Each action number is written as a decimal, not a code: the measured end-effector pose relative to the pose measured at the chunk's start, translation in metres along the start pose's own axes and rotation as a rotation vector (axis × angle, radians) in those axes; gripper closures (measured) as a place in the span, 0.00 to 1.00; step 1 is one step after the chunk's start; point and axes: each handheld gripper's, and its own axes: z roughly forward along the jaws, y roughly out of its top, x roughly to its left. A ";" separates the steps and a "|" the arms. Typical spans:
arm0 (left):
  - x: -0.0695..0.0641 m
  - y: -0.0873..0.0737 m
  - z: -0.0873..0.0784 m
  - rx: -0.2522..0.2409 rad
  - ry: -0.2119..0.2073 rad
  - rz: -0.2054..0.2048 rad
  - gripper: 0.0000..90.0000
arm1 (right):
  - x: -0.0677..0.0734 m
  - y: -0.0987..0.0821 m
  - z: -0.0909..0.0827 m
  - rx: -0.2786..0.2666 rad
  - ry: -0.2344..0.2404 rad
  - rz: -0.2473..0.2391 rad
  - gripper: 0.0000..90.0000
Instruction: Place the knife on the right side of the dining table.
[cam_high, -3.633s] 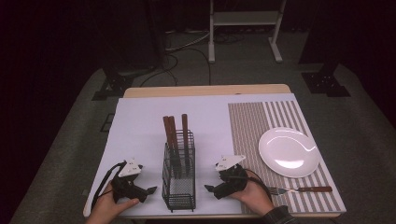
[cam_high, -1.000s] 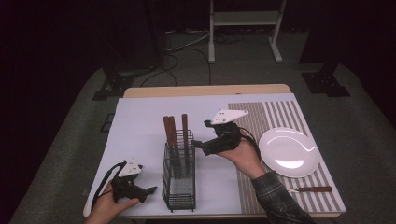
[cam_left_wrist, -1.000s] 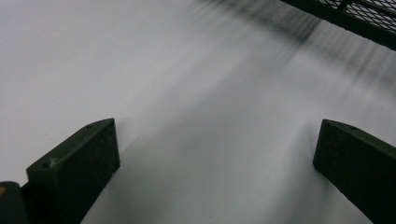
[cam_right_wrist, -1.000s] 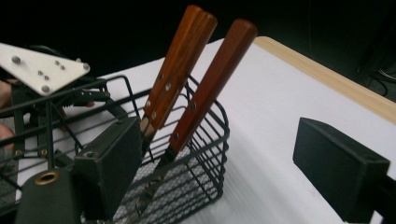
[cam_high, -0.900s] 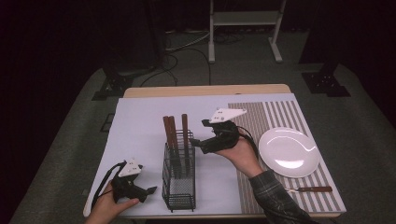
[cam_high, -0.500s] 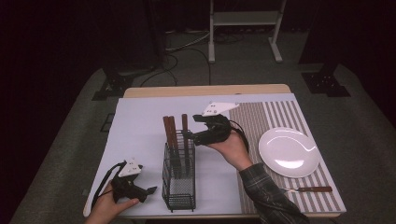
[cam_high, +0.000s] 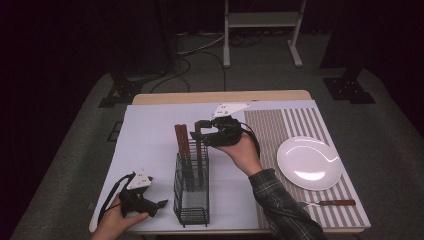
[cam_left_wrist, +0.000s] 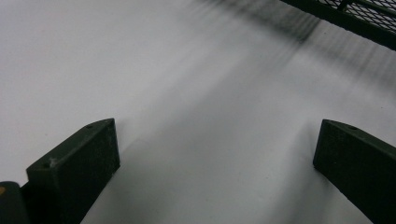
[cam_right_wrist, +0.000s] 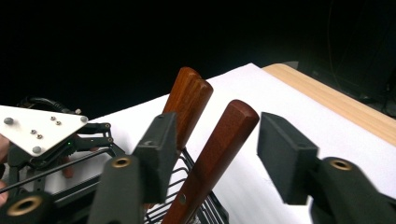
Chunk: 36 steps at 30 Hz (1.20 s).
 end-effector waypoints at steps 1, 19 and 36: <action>0.000 0.000 0.000 0.000 0.000 0.000 0.00 | -0.001 0.000 0.001 0.001 0.007 0.002 0.55; 0.000 0.000 0.000 0.002 0.000 0.000 0.00 | 0.004 0.003 -0.010 -0.015 0.055 0.003 0.75; 0.000 0.000 0.000 0.002 0.000 0.001 0.00 | 0.030 0.004 -0.031 -0.054 0.165 -0.007 0.83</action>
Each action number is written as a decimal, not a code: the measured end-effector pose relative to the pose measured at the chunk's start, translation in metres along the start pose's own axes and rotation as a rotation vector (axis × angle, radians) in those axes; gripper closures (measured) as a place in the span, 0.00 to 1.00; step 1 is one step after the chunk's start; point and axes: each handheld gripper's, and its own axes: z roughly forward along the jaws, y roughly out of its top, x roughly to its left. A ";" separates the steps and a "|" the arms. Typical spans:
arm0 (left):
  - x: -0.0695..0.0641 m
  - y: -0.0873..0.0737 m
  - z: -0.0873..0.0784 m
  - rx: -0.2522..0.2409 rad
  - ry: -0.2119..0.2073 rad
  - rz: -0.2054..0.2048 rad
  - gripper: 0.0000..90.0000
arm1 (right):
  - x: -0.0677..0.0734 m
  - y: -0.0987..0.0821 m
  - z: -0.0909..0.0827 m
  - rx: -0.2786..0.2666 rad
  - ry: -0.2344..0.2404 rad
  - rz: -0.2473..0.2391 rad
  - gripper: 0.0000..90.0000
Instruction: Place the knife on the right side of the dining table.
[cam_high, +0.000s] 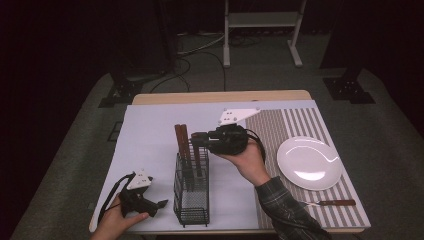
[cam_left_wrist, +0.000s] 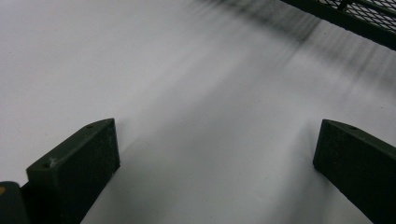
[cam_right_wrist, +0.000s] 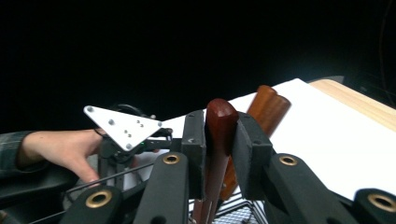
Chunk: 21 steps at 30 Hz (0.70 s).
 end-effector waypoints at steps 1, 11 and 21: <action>0.000 0.000 0.000 0.000 0.000 0.000 0.00 | 0.001 0.000 0.000 -0.001 0.010 0.009 0.84; 0.000 0.000 0.000 0.000 0.000 0.000 0.00 | 0.001 0.002 0.002 -0.020 0.036 0.024 0.88; 0.000 0.000 0.000 0.000 0.000 0.000 0.00 | 0.003 0.016 -0.006 -0.053 0.008 -0.001 0.88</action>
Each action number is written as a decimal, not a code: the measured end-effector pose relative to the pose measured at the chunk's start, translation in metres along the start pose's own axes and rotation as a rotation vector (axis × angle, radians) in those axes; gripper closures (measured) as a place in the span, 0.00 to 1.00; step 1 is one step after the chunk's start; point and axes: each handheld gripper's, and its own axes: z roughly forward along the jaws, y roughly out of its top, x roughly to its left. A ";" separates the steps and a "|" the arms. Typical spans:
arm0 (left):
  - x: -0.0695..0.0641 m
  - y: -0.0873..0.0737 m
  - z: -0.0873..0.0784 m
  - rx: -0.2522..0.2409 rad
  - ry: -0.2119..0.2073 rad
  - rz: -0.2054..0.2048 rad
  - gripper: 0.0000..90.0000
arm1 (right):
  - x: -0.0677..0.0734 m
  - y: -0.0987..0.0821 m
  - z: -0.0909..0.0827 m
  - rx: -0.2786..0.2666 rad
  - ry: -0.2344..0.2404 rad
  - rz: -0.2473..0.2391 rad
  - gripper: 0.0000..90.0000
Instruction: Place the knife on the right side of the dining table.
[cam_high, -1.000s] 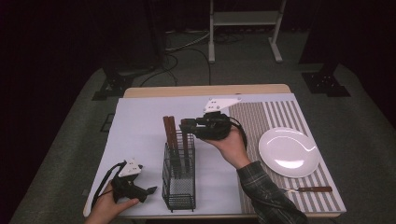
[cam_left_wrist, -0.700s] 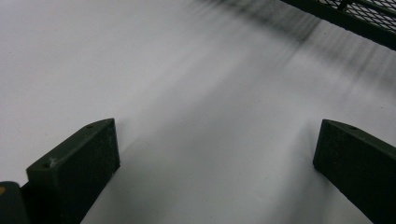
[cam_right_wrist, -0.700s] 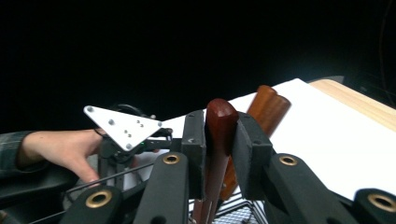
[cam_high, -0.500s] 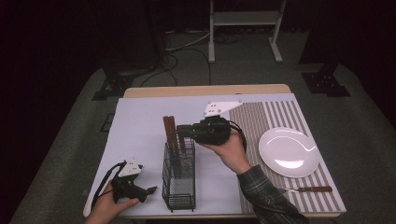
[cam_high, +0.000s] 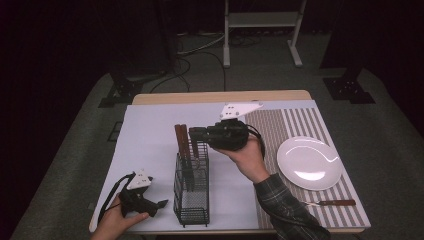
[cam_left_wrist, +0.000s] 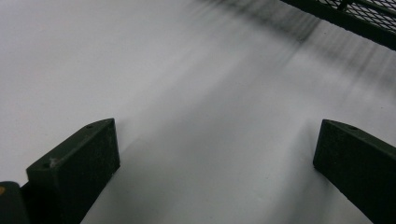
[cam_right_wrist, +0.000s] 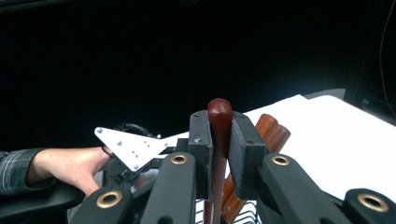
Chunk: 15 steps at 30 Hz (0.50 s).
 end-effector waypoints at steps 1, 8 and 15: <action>0.000 0.000 0.000 0.000 0.000 0.000 0.00 | 0.000 0.002 -0.001 -0.006 -0.003 -0.002 0.88; 0.000 0.000 0.000 0.000 -0.001 -0.001 0.00 | 0.001 0.015 -0.010 -0.031 -0.019 -0.020 0.88; 0.000 0.000 0.000 0.001 0.000 0.001 0.00 | 0.004 0.032 -0.020 -0.063 -0.039 -0.043 0.88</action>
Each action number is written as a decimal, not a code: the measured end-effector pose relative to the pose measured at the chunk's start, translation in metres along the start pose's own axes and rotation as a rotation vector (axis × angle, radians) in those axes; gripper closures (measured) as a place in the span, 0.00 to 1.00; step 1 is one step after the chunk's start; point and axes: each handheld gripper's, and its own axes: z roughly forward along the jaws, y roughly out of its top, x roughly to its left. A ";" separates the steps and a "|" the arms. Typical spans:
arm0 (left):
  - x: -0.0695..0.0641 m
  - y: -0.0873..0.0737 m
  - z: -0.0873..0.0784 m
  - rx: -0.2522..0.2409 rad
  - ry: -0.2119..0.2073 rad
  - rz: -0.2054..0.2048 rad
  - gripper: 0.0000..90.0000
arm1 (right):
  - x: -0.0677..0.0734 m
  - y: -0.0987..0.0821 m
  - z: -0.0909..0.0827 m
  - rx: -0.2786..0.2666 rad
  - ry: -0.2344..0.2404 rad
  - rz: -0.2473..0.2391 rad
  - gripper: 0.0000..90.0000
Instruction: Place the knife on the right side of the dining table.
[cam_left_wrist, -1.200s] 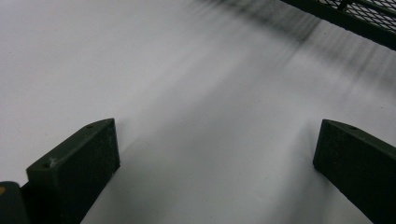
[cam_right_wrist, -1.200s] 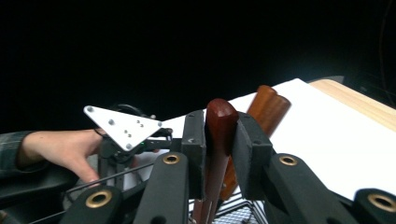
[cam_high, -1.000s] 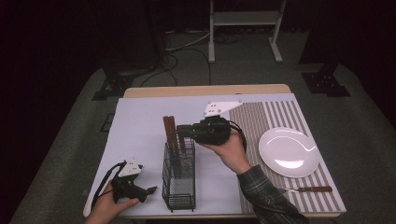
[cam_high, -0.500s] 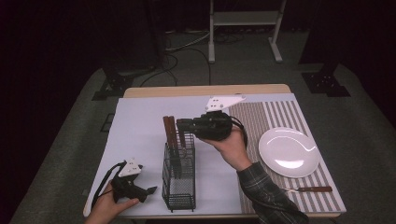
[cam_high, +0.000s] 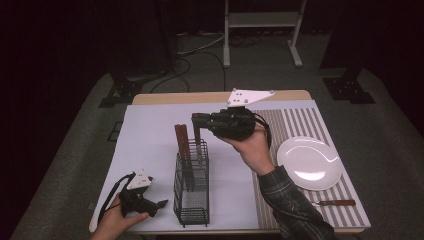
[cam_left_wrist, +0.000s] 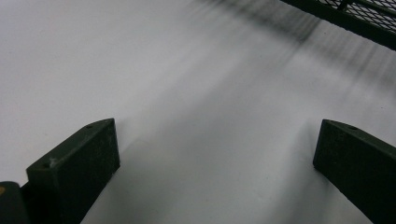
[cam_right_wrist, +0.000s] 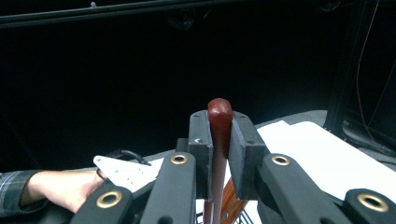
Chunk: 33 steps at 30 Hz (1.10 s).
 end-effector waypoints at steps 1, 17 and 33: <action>0.000 0.000 0.000 0.000 0.000 0.000 0.00 | 0.000 0.000 0.000 0.000 0.000 0.000 0.88; 0.000 0.000 0.000 0.000 -0.002 -0.002 0.00 | -0.004 0.025 -0.021 -0.056 -0.042 -0.022 0.88; 0.000 0.000 0.000 0.000 -0.001 -0.001 0.00 | -0.012 0.037 -0.058 -0.095 -0.147 -0.045 0.88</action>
